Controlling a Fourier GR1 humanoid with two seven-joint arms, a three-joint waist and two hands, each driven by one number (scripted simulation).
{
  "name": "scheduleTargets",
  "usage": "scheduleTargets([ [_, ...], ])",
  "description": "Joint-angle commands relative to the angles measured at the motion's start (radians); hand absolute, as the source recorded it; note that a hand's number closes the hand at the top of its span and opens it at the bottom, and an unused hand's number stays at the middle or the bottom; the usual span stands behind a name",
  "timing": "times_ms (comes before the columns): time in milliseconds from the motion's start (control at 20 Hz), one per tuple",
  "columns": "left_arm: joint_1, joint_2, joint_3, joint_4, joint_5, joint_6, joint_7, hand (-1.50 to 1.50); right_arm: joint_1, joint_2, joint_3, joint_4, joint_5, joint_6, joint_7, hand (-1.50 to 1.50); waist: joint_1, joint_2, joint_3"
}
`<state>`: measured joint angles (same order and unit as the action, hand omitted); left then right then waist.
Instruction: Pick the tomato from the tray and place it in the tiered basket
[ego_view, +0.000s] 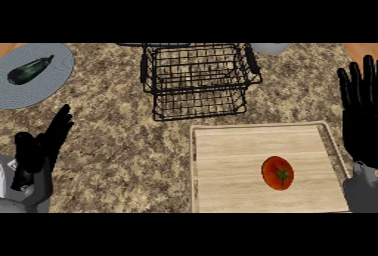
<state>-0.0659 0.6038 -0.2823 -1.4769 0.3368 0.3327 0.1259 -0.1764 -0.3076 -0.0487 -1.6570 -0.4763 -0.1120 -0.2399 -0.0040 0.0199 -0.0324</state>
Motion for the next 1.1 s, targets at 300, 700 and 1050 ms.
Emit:
scheduleTargets([
  [300,-0.068,-0.165,-0.09,-0.016,0.017,-0.134,-0.136,0.0,0.011,-0.064,0.274,0.105,0.481,-0.21,0.1,-1.5,0.0,-0.016,0.018],
  [700,-0.078,-0.217,-0.067,0.092,0.005,-0.186,-0.239,0.0,0.042,0.165,0.426,0.012,0.533,-0.303,0.006,-1.5,-0.008,-0.022,0.031],
  [1050,-0.039,-0.218,-0.079,0.075,-0.006,-0.138,-0.26,0.0,0.103,-0.195,0.434,-0.153,0.819,-0.243,0.335,-1.5,-0.057,-0.037,0.021],
])
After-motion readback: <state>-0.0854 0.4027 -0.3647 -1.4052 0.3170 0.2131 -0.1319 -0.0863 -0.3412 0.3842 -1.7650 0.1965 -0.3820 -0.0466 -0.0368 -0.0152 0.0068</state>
